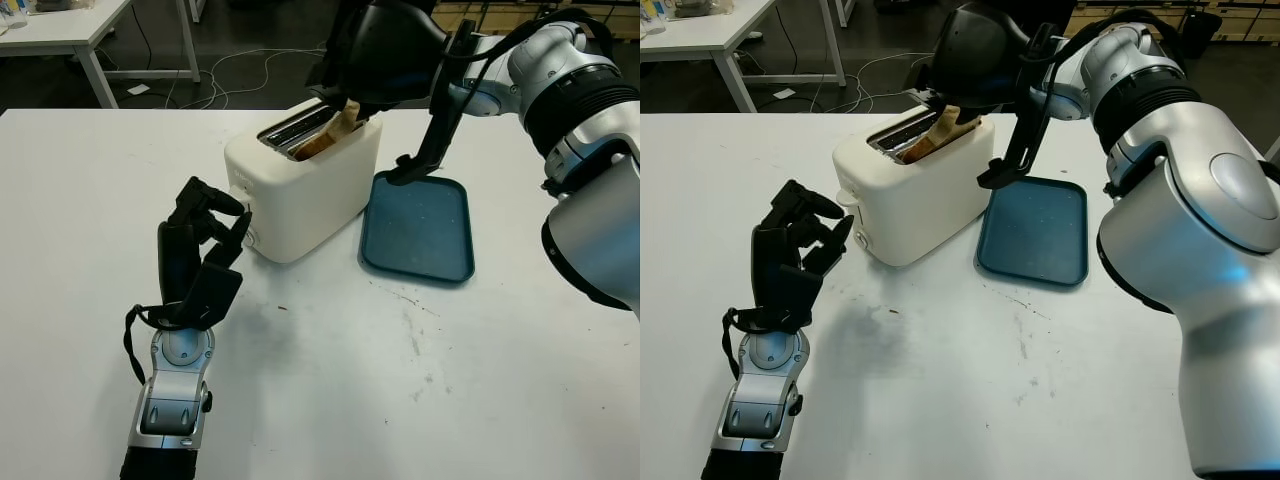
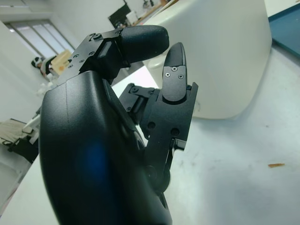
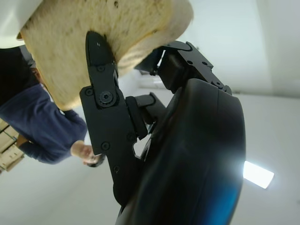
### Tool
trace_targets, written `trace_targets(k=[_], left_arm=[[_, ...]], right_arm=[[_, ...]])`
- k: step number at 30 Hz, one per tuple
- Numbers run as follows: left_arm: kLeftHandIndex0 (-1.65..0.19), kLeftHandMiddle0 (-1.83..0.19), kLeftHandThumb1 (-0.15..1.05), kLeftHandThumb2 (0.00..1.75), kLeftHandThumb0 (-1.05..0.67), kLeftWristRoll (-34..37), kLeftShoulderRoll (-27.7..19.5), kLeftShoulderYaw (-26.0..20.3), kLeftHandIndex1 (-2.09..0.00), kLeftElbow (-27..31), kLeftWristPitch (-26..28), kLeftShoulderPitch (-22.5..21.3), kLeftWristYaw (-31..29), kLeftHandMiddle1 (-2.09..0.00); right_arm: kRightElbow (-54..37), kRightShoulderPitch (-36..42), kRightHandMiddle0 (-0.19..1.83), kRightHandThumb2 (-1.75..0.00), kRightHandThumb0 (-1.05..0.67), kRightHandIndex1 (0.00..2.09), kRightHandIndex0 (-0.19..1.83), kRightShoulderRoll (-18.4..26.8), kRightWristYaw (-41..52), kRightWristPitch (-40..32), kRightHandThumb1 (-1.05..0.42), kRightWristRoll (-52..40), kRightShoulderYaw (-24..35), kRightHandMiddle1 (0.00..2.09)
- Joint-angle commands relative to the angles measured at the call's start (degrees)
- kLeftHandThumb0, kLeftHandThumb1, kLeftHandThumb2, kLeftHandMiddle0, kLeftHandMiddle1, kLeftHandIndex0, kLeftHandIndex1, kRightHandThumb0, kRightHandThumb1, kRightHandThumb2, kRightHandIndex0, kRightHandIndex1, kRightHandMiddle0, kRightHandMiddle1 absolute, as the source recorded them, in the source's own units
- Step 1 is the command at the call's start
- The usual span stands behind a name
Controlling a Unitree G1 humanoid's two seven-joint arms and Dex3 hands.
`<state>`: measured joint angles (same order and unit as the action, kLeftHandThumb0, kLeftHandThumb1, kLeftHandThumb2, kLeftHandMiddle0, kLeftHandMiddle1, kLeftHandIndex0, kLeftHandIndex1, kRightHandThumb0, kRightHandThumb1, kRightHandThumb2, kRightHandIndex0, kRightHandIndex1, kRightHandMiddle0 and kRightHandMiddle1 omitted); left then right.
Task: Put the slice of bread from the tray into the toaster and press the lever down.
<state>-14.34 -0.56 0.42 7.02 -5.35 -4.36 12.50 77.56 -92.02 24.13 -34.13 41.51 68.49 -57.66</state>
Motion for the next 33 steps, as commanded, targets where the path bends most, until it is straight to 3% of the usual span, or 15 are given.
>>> trace_targets(k=[1, 4, 11, 15, 22, 23, 26, 27, 31, 33], left_arm=[[-0.44, -0.74, 0.92, 0.29, -0.24, -0.2, 0.0, 0.1, -1.75, -0.3, -1.2, 0.0, 0.3, -1.75], [-0.44, -0.74, 0.92, 0.28, -0.24, -0.5, 0.0, 0.2, -1.75, -0.2, -1.0, 0.1, 0.5, -1.75], [-0.43, -0.74, 0.92, 0.28, -0.24, -0.1, 0.0, 0.1, -1.75, -0.4, -1.1, 0.0, 0.3, -1.75], [-0.44, -0.74, 0.92, 0.28, -0.24, 0.2, -0.2, 0.0, -1.75, -0.6, -1.5, -0.1, 0.0, -1.75], [-0.42, -0.71, 0.92, 0.29, -0.25, 0.3, -0.4, 0.0, -1.75, -0.3, -1.0, 0.1, -0.7, -1.75], [-0.42, -0.71, 0.92, 0.29, -0.25, 0.5, -0.3, -0.1, -1.75, -0.3, -1.2, 0.1, -0.8, -1.75], [-0.42, -0.71, 0.92, 0.29, -0.25, 0.5, -0.4, -0.1, -1.75, -0.5, -1.4, 0.0, -0.8, -1.75], [-0.42, -0.71, 0.92, 0.28, -0.26, 0.2, -0.4, 0.0, -1.75, -0.6, -1.3, 0.0, -0.7, -1.75], [-0.42, -0.70, 0.92, 0.28, -0.26, -0.1, -0.3, 0.3, -1.74, -0.9, -1.5, -0.3, -0.6, -1.75], [-0.43, -0.70, 0.92, 0.29, -0.27, -0.3, -0.1, 0.5, -1.74, -0.9, -1.3, -0.3, -0.4, -1.75]], right_arm=[[0.0, -1.8, 0.45, -0.15, -0.95, 0.75, 0.13, 0.3, 1.3, -1.3, -0.92, 0.4, 0.1, 0.21], [0.0, -1.9, 0.32, -0.06, -0.96, 0.59, 0.01, 0.5, 2.7, -1.7, -0.92, 0.0, 0.5, 0.08], [-0.1, -2.4, 0.18, -0.02, -0.99, 0.34, 0.00, 0.9, 5.2, -3.4, -0.91, -0.5, 1.6, 0.01], [-0.2, -2.2, 0.16, 0.00, -0.97, 0.31, 0.00, 1.5, 5.5, -3.5, -0.89, -1.3, 2.7, 0.00], [-0.4, -0.3, 0.18, -0.01, -0.89, 0.43, 0.00, 3.2, 5.6, -1.8, -0.87, -5.8, 8.1, 0.02], [-0.5, 0.0, 0.20, -0.02, -0.87, 0.46, 0.00, 3.5, 5.7, -1.7, -0.89, -6.2, 8.6, 0.03], [-0.8, 1.5, 0.41, 0.00, -0.78, 0.82, 0.06, 4.3, 4.9, -0.4, -0.90, -7.6, 10.3, 0.13], [-0.8, 2.1, 0.51, 0.00, -0.72, 0.86, 0.20, 4.5, 5.0, 0.1, -0.87, -8.4, 11.1, 0.17], [-0.6, 4.2, 0.67, 0.00, -0.66, 0.81, 0.48, 3.9, 7.8, 0.2, -0.84, -10.4, 13.4, 0.16], [-0.4, 5.2, 0.68, 0.00, -0.67, 0.72, 0.51, 3.0, 10.2, -0.5, -0.84, -10.9, 13.8, 0.11]])
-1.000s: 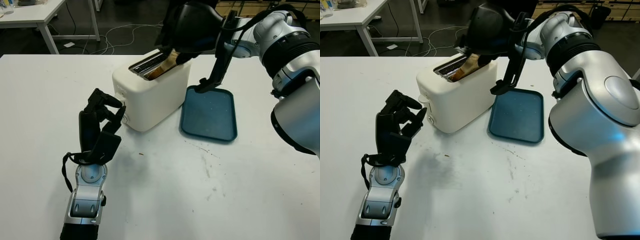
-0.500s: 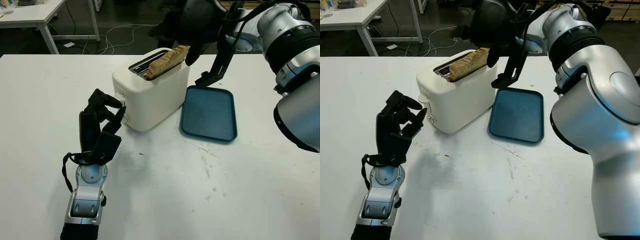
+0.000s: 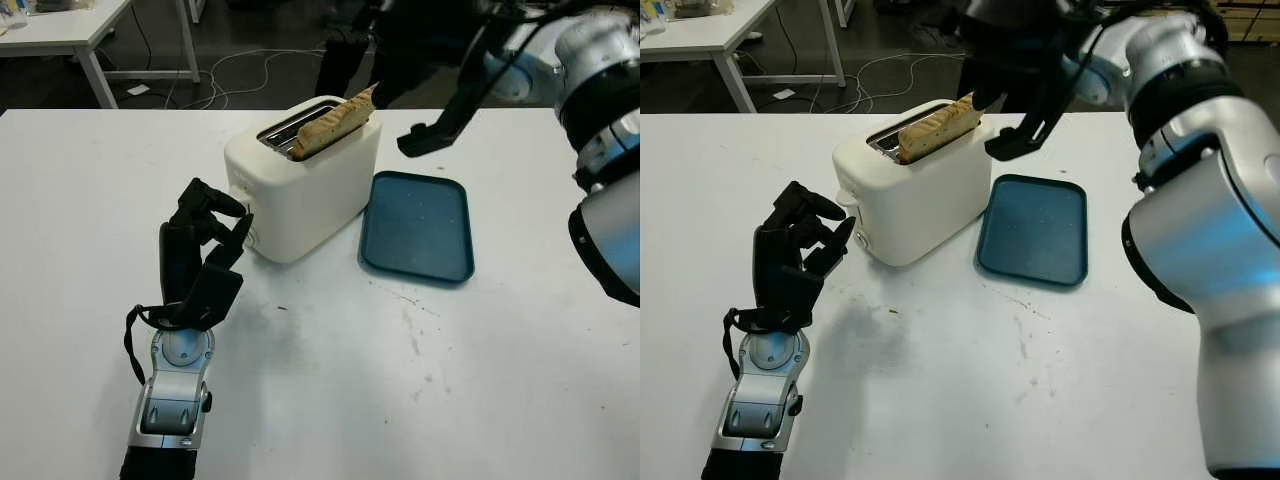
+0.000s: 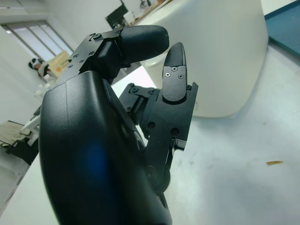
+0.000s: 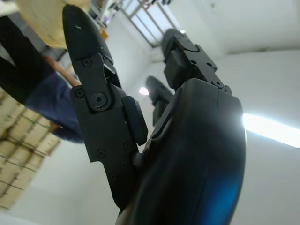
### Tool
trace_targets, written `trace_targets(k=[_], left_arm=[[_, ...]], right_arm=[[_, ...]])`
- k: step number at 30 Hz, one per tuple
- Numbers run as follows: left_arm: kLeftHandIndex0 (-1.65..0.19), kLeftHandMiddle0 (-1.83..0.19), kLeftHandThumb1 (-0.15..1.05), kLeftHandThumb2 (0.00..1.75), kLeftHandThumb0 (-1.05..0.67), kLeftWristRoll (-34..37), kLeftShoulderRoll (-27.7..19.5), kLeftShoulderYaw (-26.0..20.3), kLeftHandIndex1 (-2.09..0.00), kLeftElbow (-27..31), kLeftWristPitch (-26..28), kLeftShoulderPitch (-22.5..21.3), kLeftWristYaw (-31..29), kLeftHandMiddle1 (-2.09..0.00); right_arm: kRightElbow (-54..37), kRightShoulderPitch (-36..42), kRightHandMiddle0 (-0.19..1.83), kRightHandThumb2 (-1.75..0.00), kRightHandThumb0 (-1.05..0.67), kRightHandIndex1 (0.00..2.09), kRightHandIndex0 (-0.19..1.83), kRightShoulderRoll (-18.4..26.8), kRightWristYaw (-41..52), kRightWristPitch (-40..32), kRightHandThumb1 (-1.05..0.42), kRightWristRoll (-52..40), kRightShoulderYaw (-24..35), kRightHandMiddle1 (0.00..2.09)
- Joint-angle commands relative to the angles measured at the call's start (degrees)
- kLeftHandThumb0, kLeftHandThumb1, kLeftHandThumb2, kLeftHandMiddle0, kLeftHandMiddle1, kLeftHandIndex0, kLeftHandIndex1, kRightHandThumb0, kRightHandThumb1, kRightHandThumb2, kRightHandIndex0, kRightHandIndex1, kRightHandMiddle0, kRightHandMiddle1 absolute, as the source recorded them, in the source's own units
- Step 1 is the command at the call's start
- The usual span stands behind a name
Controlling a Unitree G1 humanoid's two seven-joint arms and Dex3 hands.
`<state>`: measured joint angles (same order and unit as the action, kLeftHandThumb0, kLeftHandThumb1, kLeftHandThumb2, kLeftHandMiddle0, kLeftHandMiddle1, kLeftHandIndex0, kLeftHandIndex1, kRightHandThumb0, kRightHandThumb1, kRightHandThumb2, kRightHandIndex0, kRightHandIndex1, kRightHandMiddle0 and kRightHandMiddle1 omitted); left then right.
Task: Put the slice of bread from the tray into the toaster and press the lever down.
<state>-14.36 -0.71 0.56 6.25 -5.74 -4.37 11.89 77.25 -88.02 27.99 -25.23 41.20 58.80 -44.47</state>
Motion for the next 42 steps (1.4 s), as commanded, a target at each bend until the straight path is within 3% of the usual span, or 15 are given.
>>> trace_targets(k=[1, 5, 6, 7, 9, 13, 17, 24, 28, 32, 38, 42], left_arm=[[-0.43, -0.70, 0.92, 0.29, -0.27, -0.3, 0.2, 0.5, -1.75, 0.1, -0.8, -0.2, 0.2, -1.75], [-0.43, -0.70, 0.92, 0.30, -0.25, -0.3, 0.5, 0.6, -1.75, 0.6, -0.6, 0.2, 0.4, -1.75], [-0.42, -0.71, 0.92, 0.30, -0.25, -0.4, 0.4, 0.6, -1.75, 0.7, -0.6, 0.2, 0.5, -1.75], [-0.42, -0.71, 0.92, 0.30, -0.25, -0.7, 0.4, 0.6, -1.75, 0.8, -0.5, 0.3, 0.6, -1.75], [-0.41, -0.71, 0.92, 0.30, -0.24, -0.9, 0.4, 0.5, -1.75, 1.1, -0.2, 0.5, 0.8, -1.75], [-0.41, -0.70, 0.92, 0.30, -0.24, -0.1, 0.4, 0.2, -1.75, 0.8, -0.7, 0.7, 0.6, -1.75], [-0.43, -0.72, 0.92, 0.30, -0.24, 0.2, 0.3, 0.1, -1.75, 0.2, -1.6, 0.5, 0.5, -1.75], [-0.44, -0.72, 0.92, 0.30, -0.25, 0.0, 0.7, 0.5, -1.75, 0.1, -0.8, 0.2, 0.5, -1.75], [-0.43, -0.70, 0.92, 0.29, -0.25, -0.5, 0.8, 0.7, -1.75, 0.2, -0.7, 0.3, 0.7, -1.75], [-0.42, -0.69, 0.92, 0.30, -0.26, -0.3, 0.8, 0.7, -1.75, 0.0, -1.3, 0.4, 0.8, -1.75], [-0.42, -0.70, 0.92, 0.30, -0.25, -0.3, 1.2, 0.8, -1.75, 0.0, -1.3, 0.5, 1.2, -1.75], [-0.42, -0.70, 0.92, 0.30, -0.25, -0.3, 1.4, 0.7, -1.75, 0.0, -1.6, 0.7, 1.5, -1.75]], right_arm=[[0.0, 1.8, 0.67, 0.00, -0.69, 0.70, 0.51, -1.4, 2.1, -0.6, -0.83, -1.4, 0.7, 0.09], [0.4, 4.0, 0.68, 0.00, -0.75, 0.69, 0.53, -3.2, 4.3, -1.7, -0.79, -1.6, 1.0, 0.08], [0.5, 4.5, 0.74, 0.00, -0.75, 0.74, 0.54, -3.5, 5.0, -1.7, -0.80, -2.3, 1.7, 0.10], [0.5, 5.0, 0.85, 0.00, -0.72, 0.96, 0.55, -3.8, 5.4, -1.5, -0.80, -3.2, 2.7, 0.16], [0.4, 5.7, 0.93, 0.00, -0.66, 1.20, 0.60, -4.0, 4.4, -1.0, -0.81, -4.6, 4.2, 0.39], [-0.2, 6.3, 0.80, -0.06, -0.59, 1.51, 0.80, -4.1, 2.7, -1.3, -0.90, -7.2, 7.1, 1.28], [-0.9, 6.3, 0.71, -0.18, -0.59, 1.62, 0.79, -3.5, 2.6, -1.0, -0.92, -9.6, 10.2, 1.48], [-1.5, 7.4, 0.72, -0.19, -0.55, 1.57, 0.77, -3.9, 0.9, -1.0, -0.92, -12.4, 14.0, 1.38], [-1.0, 7.0, 0.79, -0.20, -0.54, 1.36, 0.80, -4.7, 4.6, -2.3, -0.92, -12.5, 13.8, 1.10], [-0.7, 7.1, 0.84, -0.13, -0.55, 1.31, 0.83, -6.3, 6.7, -3.3, -0.92, -11.1, 12.2, 1.03], [0.0, 7.7, 0.92, -0.05, -0.52, 1.10, 0.87, -9.0, 11.3, -5.5, -0.92, -9.8, 8.9, 0.75], [0.5, 8.5, 0.94, -0.04, -0.51, 1.12, 0.84, -10.1, 13.3, -6.1, -0.92, -9.7, 7.6, 0.70]])
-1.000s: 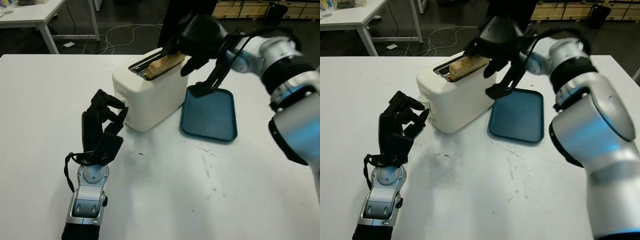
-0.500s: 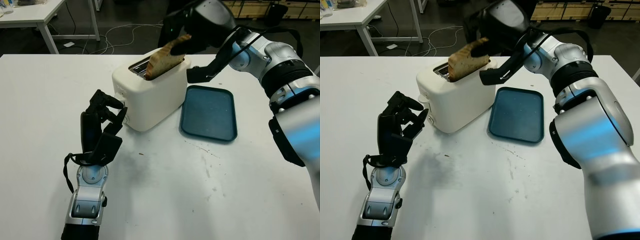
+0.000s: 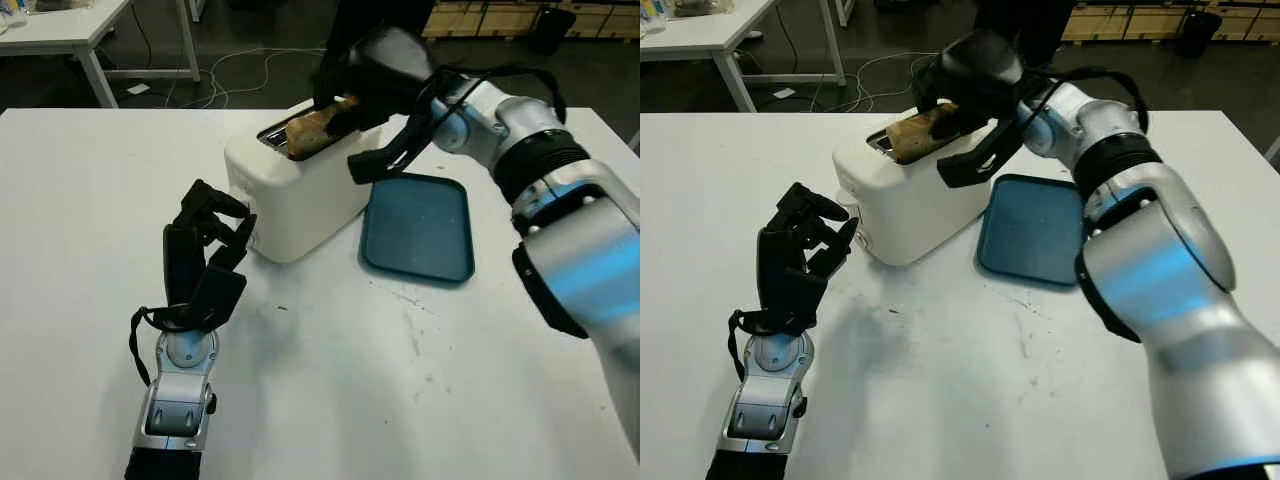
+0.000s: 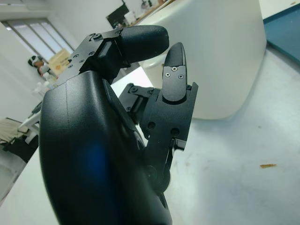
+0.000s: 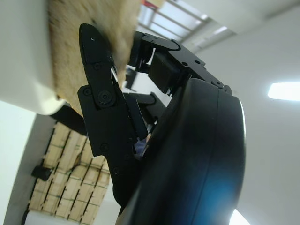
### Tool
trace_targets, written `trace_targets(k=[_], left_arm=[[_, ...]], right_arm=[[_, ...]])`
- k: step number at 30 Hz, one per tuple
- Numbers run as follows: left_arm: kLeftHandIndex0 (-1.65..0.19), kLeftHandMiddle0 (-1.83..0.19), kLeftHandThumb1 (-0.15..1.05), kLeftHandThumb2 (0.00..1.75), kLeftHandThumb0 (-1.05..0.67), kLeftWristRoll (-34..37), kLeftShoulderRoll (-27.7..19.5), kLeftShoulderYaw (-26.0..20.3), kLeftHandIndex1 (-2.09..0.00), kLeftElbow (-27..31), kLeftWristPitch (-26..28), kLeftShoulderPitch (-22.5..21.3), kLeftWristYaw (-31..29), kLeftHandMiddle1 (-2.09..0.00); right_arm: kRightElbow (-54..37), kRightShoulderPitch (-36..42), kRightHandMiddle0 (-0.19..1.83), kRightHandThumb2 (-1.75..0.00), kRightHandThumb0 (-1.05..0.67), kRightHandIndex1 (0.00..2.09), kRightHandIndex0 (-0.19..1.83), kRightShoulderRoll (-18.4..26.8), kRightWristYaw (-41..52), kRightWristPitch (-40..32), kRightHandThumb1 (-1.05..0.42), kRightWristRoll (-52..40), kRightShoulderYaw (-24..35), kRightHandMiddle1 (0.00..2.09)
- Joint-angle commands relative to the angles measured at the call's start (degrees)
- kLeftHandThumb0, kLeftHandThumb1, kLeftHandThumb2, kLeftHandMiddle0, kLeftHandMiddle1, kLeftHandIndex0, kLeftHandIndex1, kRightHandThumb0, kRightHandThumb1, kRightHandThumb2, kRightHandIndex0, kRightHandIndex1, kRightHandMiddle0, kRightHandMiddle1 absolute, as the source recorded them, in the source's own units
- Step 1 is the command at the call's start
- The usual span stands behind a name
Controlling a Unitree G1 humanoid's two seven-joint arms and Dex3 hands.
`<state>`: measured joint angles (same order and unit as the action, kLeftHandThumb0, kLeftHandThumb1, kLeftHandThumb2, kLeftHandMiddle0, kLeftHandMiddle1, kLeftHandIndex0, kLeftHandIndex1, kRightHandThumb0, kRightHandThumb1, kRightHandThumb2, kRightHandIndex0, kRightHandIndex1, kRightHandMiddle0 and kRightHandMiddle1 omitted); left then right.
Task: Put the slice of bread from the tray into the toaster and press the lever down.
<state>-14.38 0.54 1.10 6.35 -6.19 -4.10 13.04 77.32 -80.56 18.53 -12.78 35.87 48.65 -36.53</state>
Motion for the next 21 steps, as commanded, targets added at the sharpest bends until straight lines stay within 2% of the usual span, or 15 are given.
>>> trace_targets(k=[1, 4, 7, 9, 12, 17, 21], left_arm=[[-0.42, -0.70, 0.92, 0.30, -0.25, -0.3, 0.1, 0.2, -1.75, -0.1, -1.1, 0.5, 0.4, -1.75], [-0.42, -0.70, 0.92, 0.30, -0.26, -0.6, 0.0, 0.2, -1.75, 0.0, -1.0, 0.6, 0.5, -1.75], [-0.42, -0.69, 0.92, 0.30, -0.26, -0.6, -0.1, 0.3, -1.75, 0.0, -1.2, 0.6, 0.5, -1.75], [-0.42, -0.70, 0.92, 0.31, -0.26, -0.2, 0.0, 0.3, -1.75, -0.1, -1.2, 0.6, 0.4, -1.75], [-0.43, -0.70, 0.92, 0.30, -0.25, -0.1, 0.3, 0.3, -1.75, 0.2, -0.6, 0.6, 0.4, -1.75], [-0.41, -0.69, 0.92, 0.31, -0.24, 0.1, 0.4, 0.4, -1.75, 0.3, -0.6, 0.8, 0.0, -1.75], [-0.40, -0.68, 0.92, 0.31, -0.25, 0.1, 0.3, 0.5, -1.75, 0.2, -0.5, 0.8, -0.1, -1.75]], right_arm=[[0.5, 1.3, 0.95, -0.02, -0.51, 1.09, 0.85, -0.8, 1.3, -0.9, -0.92, 0.4, -0.5, 0.67], [0.7, 1.9, 0.96, -0.01, -0.47, 1.05, 0.84, -1.2, 2.3, -1.7, -0.92, 0.4, -0.8, 0.67], [0.9, 2.1, 0.91, -0.02, -0.43, 0.93, 0.83, -1.2, 1.8, -3.2, -0.92, 0.9, -1.3, 0.76], [1.0, 2.3, 0.83, -0.02, -0.40, 1.13, 0.78, -1.3, 0.8, -4.6, -0.92, 0.3, -0.7, 0.86], [1.1, 2.3, 0.75, -0.03, -0.37, 1.29, 0.69, -1.5, -1.0, -7.4, -0.92, -0.4, 0.2, 0.87], [1.1, 1.3, 0.61, -0.11, -0.39, 1.17, 0.45, -0.9, -3.1, -10.9, -0.92, 0.0, 0.4, 0.79], [1.1, 0.5, 0.60, -0.13, -0.45, 1.22, 0.39, -0.2, -4.5, -12.0, -0.92, 1.5, -1.0, 0.73]])
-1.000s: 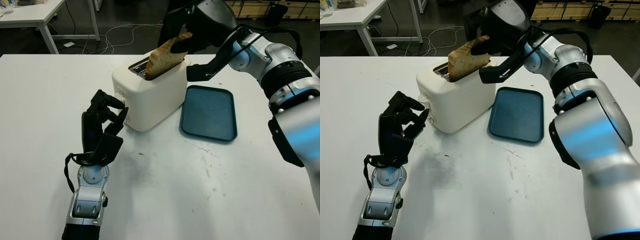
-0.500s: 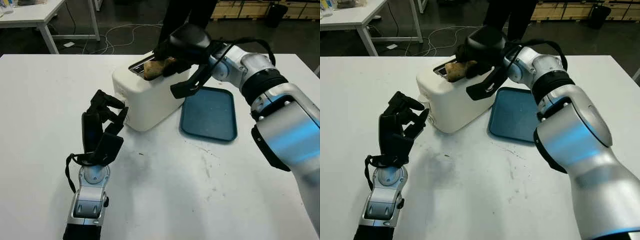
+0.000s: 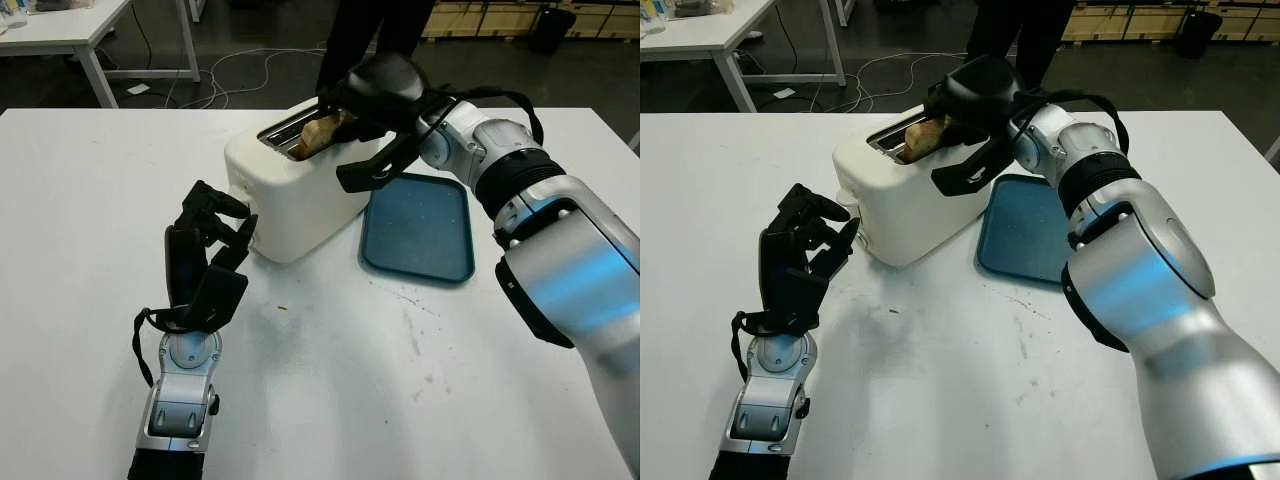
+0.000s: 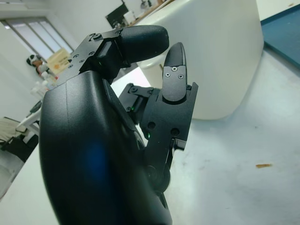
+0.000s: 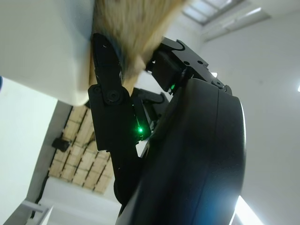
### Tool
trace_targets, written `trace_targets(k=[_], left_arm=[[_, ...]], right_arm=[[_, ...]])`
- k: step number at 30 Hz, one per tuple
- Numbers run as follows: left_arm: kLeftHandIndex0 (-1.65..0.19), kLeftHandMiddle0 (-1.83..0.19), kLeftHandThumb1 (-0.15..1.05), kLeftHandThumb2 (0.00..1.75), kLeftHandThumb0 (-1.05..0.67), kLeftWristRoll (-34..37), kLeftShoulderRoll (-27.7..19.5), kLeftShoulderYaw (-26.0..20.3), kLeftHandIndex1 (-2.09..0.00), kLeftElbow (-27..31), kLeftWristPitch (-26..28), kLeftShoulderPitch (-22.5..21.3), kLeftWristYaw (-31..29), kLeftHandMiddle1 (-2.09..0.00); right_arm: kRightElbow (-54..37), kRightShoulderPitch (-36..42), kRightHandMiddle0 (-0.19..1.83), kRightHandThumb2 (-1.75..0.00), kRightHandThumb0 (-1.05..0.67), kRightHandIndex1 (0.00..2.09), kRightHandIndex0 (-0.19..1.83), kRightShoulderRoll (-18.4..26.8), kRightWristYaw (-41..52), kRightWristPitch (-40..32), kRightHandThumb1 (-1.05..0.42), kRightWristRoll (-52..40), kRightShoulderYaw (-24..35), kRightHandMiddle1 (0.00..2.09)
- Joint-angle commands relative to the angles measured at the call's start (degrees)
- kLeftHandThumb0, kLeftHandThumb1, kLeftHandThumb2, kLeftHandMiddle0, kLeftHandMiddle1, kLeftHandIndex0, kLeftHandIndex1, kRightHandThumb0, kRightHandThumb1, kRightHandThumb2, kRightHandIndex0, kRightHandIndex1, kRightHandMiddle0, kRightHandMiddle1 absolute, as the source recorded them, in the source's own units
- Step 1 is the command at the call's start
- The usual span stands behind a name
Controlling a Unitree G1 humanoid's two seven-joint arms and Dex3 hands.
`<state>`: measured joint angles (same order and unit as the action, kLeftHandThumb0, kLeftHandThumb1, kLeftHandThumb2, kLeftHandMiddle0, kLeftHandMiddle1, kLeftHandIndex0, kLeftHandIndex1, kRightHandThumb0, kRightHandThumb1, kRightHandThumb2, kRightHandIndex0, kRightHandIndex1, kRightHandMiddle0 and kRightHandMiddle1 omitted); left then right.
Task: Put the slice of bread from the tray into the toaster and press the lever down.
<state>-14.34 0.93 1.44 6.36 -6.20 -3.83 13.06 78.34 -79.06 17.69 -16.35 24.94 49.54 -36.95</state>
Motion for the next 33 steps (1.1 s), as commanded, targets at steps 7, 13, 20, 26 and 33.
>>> trace_targets(k=[7, 13, 20, 26, 33], left_arm=[[-0.41, -0.68, 0.92, 0.31, -0.24, -0.1, 0.2, 0.4, -1.75, 0.3, -0.2, 0.5, 0.0, -1.75], [-0.41, -0.68, 0.92, 0.31, -0.25, -0.5, 0.1, 0.4, -1.75, -0.1, -0.5, 0.4, 0.3, -1.75], [-0.42, -0.70, 0.92, 0.31, -0.24, -0.7, -0.2, 0.3, -1.75, -0.5, -1.4, 0.5, 0.6, -1.75], [-0.41, -0.69, 0.92, 0.31, -0.24, -0.3, -0.2, 0.2, -1.75, -0.2, -1.3, 1.0, 0.4, -1.75], [-0.42, -0.70, 0.92, 0.31, -0.25, -0.3, -0.6, -0.1, -1.75, -0.7, -1.6, 0.9, 0.3, -1.75]], right_arm=[[-0.1, -2.6, 0.57, -0.11, -0.53, 1.18, 0.31, 1.3, -2.8, -0.9, -0.92, 2.6, -2.4, 0.69], [-0.3, -4.0, 0.54, -0.05, -0.65, 0.86, 0.18, 0.9, 0.9, 1.8, -0.91, 3.2, -3.2, 0.31], [-0.7, -4.4, 0.13, 0.00, -0.83, 0.07, 0.00, 1.0, 9.9, 4.1, -0.78, -0.2, -0.9, 0.01], [-2.6, -1.4, 0.17, -0.01, -0.73, 0.08, 0.13, 2.8, 12.9, 8.7, -0.78, -15.1, 14.0, 0.09], [-7.4, 12.0, 0.77, -0.19, -0.51, 0.93, 0.61, -1.0, 19.8, 12.9, -0.92, -42.6, 37.6, 0.29]])
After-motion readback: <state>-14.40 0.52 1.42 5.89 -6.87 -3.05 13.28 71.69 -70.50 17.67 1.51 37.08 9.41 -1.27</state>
